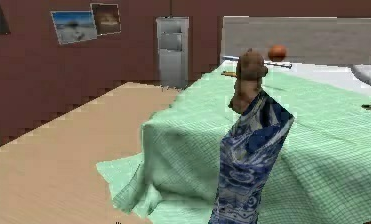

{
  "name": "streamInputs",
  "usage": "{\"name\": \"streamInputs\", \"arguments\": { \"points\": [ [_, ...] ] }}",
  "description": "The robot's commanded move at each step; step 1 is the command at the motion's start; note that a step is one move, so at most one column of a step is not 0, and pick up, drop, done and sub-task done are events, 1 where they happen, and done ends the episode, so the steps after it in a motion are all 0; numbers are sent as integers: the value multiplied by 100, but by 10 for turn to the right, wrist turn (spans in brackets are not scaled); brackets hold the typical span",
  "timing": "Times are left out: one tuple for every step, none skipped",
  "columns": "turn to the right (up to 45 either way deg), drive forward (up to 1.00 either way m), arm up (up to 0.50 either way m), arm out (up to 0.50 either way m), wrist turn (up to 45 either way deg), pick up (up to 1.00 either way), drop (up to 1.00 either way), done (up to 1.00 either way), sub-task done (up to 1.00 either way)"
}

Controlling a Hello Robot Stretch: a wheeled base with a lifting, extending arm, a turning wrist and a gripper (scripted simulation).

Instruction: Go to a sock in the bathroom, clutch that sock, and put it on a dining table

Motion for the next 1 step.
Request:
{"name": "streamInputs", "arguments": {
  "points": [
    [450,0,0,0,0,0,0,0,0]
  ]
}}
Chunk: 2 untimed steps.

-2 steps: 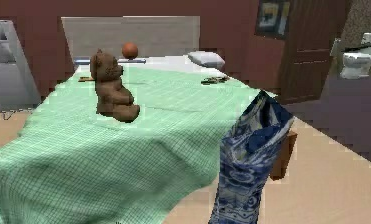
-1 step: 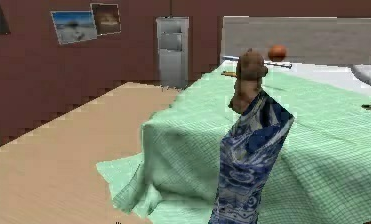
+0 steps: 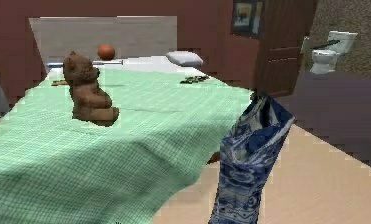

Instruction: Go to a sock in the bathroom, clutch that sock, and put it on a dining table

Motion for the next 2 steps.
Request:
{"name": "streamInputs", "arguments": {
  "points": [
    [450,0,0,0,0,0,0,0,0],
    [330,0,0,0,0,0,0,0,0]
  ]
}}
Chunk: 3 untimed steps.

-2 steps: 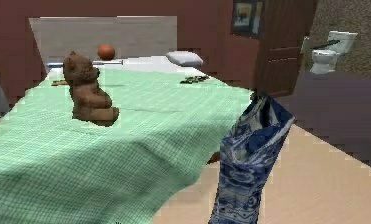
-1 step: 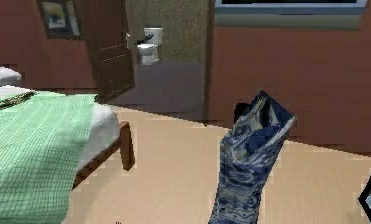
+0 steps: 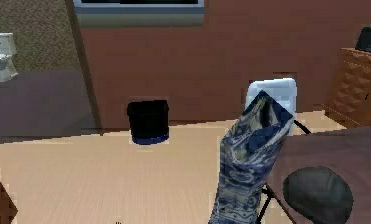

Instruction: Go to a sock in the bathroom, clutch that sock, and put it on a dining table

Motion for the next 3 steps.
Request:
{"name": "streamInputs", "arguments": {
  "points": [
    [0,0,0,48,0,0,0,0,0],
    [0,0,0,0,450,0,0,0,0],
    [0,0,0,0,450,0,0,0,0]
  ]
}}
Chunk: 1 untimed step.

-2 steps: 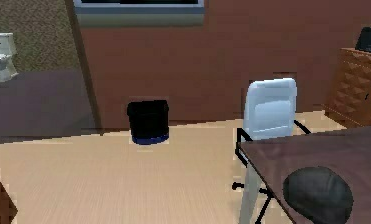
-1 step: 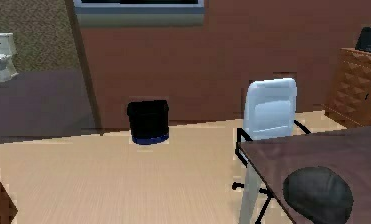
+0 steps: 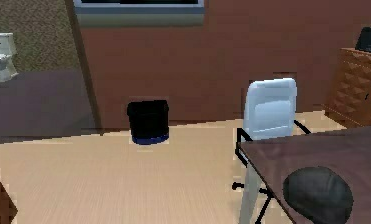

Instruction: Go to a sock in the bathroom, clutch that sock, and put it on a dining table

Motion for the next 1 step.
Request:
{"name": "streamInputs", "arguments": {
  "points": [
    [0,0,-32,0,0,0,0,0,0]
  ]
}}
